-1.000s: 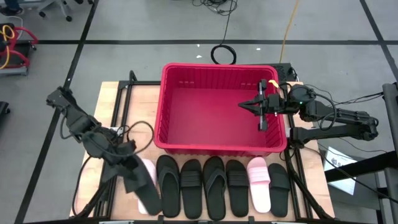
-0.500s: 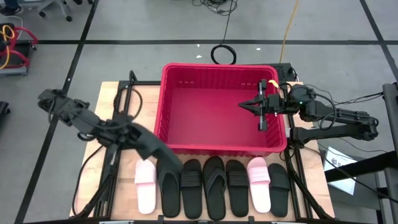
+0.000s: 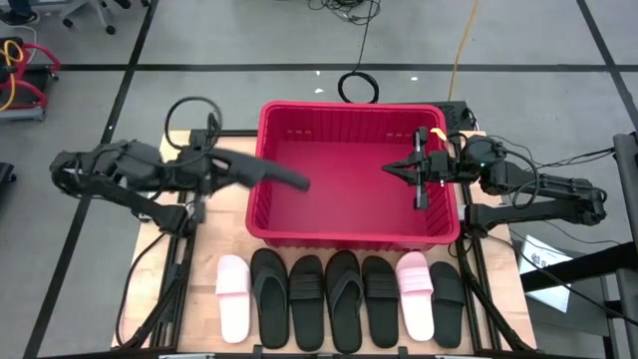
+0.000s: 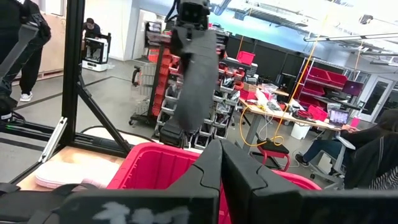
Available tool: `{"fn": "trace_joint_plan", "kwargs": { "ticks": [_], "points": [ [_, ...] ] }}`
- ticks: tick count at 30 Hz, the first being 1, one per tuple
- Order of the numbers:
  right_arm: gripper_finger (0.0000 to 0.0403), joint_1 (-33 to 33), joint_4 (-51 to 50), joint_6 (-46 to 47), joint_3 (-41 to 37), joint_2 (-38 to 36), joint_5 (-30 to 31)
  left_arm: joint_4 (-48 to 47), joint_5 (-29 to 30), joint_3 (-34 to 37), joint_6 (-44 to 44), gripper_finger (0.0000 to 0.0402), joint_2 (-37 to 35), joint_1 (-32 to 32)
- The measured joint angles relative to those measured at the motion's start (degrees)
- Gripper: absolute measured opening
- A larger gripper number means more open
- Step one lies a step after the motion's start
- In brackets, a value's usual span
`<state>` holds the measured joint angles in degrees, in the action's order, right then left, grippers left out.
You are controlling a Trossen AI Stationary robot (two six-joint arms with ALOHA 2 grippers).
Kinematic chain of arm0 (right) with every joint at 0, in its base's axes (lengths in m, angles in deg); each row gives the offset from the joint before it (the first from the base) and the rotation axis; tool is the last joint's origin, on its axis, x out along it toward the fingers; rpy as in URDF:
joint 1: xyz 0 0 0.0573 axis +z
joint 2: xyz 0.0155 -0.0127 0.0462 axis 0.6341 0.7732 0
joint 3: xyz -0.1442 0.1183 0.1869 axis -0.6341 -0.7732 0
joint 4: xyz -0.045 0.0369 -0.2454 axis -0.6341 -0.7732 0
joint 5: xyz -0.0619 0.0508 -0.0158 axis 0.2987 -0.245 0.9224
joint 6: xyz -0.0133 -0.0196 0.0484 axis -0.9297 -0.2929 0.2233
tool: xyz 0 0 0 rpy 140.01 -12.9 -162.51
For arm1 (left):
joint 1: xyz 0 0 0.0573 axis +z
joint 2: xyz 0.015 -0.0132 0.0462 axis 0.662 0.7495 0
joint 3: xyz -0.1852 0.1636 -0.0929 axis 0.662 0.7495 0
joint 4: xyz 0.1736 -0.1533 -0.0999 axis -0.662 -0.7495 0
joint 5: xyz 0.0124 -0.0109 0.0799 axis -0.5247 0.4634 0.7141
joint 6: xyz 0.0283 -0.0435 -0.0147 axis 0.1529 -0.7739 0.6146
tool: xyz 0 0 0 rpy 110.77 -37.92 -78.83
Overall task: Pick and place slides into bin
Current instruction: Put the black slide into the red bin
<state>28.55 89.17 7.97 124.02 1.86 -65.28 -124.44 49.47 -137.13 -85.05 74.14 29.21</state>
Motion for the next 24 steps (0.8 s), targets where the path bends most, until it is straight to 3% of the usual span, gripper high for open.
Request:
{"fn": "trace_joint_plan", "kwargs": {
  "ticks": [4,10,24],
  "points": [
    [0.0,0.0,0.0,0.0,0.0,0.0,0.0,-0.1,-0.9,-0.1,6.4,0.0005,4.0,6.8],
    [0.0,0.0,0.0,0.0,0.0,0.0,0.0,-3.1,-14.2,-2.4,12.4,0.0003,10.9,16.6],
    [0.0,0.0,-0.7,0.0,0.0,0.0,0.0,-35.5,-28.7,-30.1,14.4,0.0003,34.7,29.0]
  ]
}}
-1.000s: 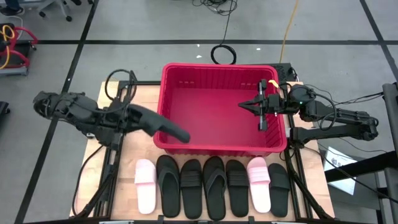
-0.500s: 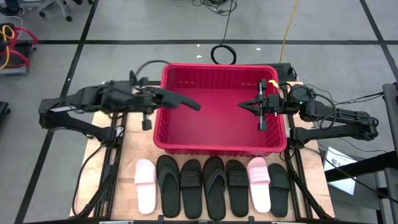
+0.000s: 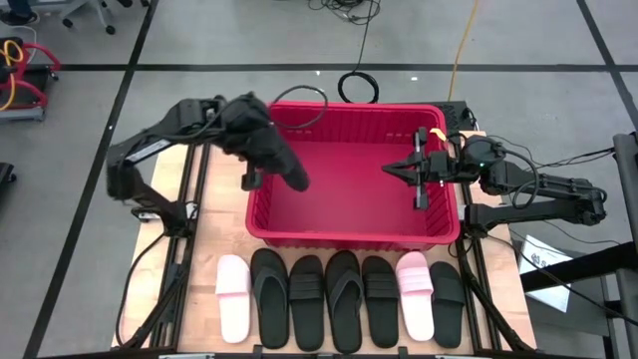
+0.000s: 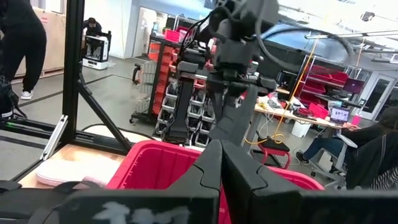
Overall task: Pick and place slides into bin
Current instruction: Put the black slide into the red bin
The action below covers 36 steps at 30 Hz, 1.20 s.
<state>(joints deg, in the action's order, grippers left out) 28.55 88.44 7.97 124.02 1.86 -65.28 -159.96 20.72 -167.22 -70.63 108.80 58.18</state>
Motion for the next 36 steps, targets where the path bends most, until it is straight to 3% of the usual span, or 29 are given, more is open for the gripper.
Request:
{"fn": "trace_joint_plan", "kwargs": {
  "ticks": [7,22,36],
  "points": [
    [0.0,0.0,-1.5,0.0,0.0,0.0,0.0,-3.8,-2.3,-6.0,1.8,0.0003,9.9,1.1],
    [0.0,0.0,-2.3,0.0,0.0,0.0,0.0,-8.5,-7.3,-6.4,5.3,0.0003,19.1,2.8],
    [0.0,0.0,-2.5,-1.2,0.0,0.0,0.0,-8.8,-5.2,-6.4,0.1,0.0003,27.3,4.8]
  ]
}}
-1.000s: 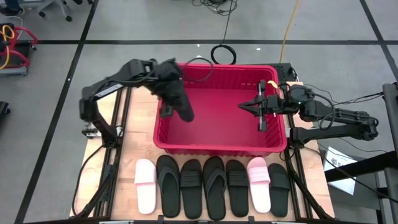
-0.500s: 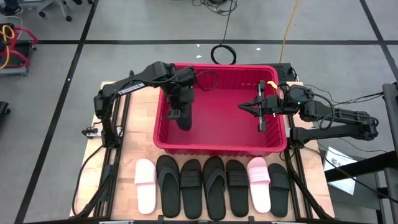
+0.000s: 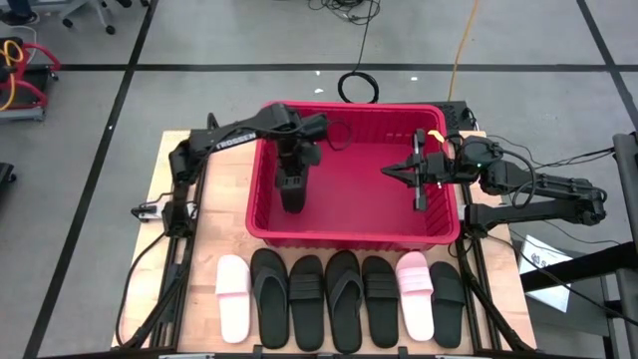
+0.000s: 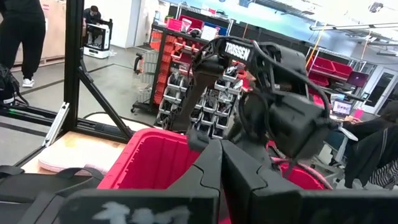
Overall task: Pick and place slides into bin
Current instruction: Put the black slide into the red bin
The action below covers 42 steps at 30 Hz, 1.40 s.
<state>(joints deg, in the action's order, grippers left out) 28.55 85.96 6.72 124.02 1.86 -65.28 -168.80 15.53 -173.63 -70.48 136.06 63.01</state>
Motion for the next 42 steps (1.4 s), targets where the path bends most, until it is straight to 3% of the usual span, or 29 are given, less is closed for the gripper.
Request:
{"fn": "trace_joint_plan", "kwargs": {
  "ticks": [3,18,32,37,42],
  "points": [
    [0.0,0.0,-0.3,0.0,0.0,0.0,0.0,0.3,2.6,0.0,-1.3,0.0007,1.2,0.5],
    [0.0,0.0,-0.4,0.0,0.0,0.0,0.0,2.4,3.5,0.0,-0.4,0.0006,3.1,2.9],
    [0.0,0.0,-0.4,-0.5,0.0,0.0,0.0,9.9,11.9,5.6,-0.2,0.0014,3.1,2.9],
    [0.0,0.0,-0.4,-0.5,0.0,0.0,0.0,11.2,11.9,6.0,1.0,0.0004,3.1,2.9],
    [0.0,0.0,-0.4,-0.5,0.0,0.0,0.0,11.3,11.9,6.0,-0.2,0.0025,3.1,2.9]
  ]
}}
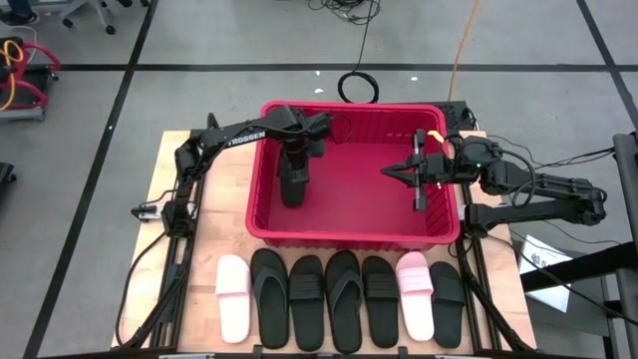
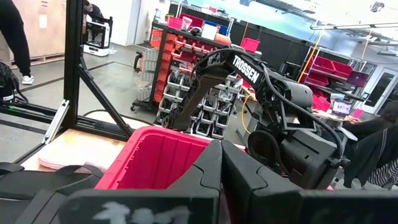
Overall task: Pick and place slides into bin
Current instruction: Put the black slide into the red bin
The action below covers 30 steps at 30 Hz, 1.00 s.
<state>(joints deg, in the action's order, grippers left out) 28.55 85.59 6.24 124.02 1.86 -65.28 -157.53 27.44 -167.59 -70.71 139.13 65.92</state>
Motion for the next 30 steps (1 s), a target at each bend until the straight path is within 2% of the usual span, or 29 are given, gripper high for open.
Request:
{"fn": "trace_joint_plan", "kwargs": {
  "ticks": [8,22,30],
  "points": [
    [0.0,0.0,0.0,0.0,0.0,0.0,0.0,0.1,0.0,0.0,-2.1,0.0048,0.0,0.0],
    [0.0,0.0,0.0,0.0,0.0,0.0,0.0,1.6,1.3,0.1,-3.1,0.0052,0.0,-0.1],
    [0.0,0.0,0.0,0.0,0.0,0.0,0.0,1.8,1.9,0.1,-3.4,0.0093,0.1,-0.1]
  ]
}}
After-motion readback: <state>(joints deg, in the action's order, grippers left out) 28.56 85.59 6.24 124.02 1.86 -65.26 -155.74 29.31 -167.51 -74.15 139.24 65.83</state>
